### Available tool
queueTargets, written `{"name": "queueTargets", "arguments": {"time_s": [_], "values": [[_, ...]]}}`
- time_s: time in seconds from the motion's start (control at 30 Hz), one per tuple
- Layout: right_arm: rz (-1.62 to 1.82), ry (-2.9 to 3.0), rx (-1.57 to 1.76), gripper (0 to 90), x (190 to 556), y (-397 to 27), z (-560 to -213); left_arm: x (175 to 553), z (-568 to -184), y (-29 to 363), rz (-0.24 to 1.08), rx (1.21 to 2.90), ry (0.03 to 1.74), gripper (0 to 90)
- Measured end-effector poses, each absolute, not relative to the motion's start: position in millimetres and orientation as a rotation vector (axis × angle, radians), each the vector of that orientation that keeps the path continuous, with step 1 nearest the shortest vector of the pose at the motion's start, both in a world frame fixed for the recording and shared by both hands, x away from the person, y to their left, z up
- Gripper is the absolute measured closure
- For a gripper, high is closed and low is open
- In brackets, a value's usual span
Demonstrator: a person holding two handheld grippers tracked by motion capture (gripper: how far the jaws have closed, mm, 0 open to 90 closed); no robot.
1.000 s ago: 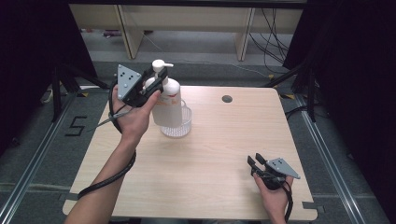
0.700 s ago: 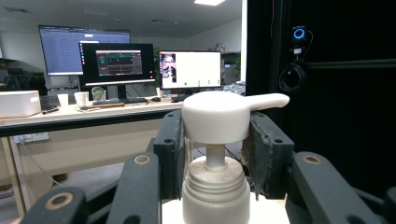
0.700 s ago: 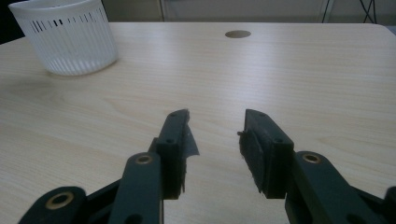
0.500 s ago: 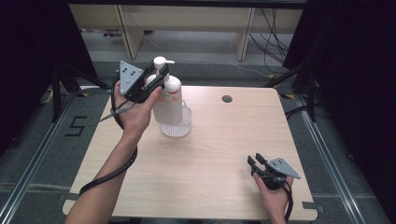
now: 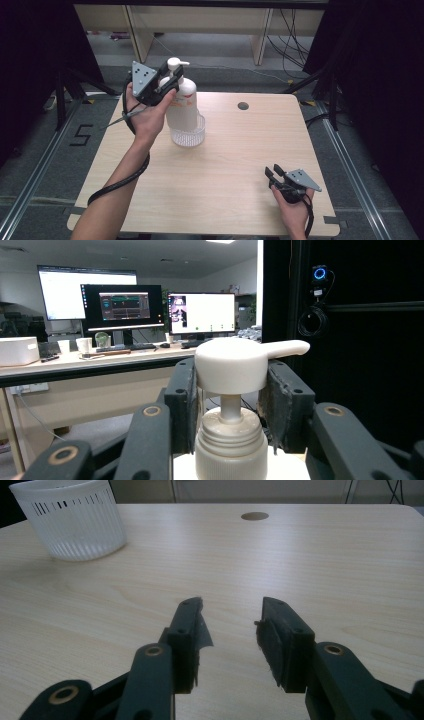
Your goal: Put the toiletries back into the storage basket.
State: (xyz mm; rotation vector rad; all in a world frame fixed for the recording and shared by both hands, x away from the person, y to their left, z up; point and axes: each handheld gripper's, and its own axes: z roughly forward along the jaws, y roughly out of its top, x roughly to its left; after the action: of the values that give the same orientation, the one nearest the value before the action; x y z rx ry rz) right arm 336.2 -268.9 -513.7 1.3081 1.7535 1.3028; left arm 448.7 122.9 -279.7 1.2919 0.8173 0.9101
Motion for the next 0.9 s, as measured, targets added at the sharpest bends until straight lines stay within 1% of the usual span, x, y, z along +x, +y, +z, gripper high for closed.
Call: {"name": "queueTargets", "arguments": {"time_s": [0.9], "values": [[1.301,1.754,1.315,60.8,336,-269,-514,467,-293,118,0.902,1.315,0.845,59.6]]}}
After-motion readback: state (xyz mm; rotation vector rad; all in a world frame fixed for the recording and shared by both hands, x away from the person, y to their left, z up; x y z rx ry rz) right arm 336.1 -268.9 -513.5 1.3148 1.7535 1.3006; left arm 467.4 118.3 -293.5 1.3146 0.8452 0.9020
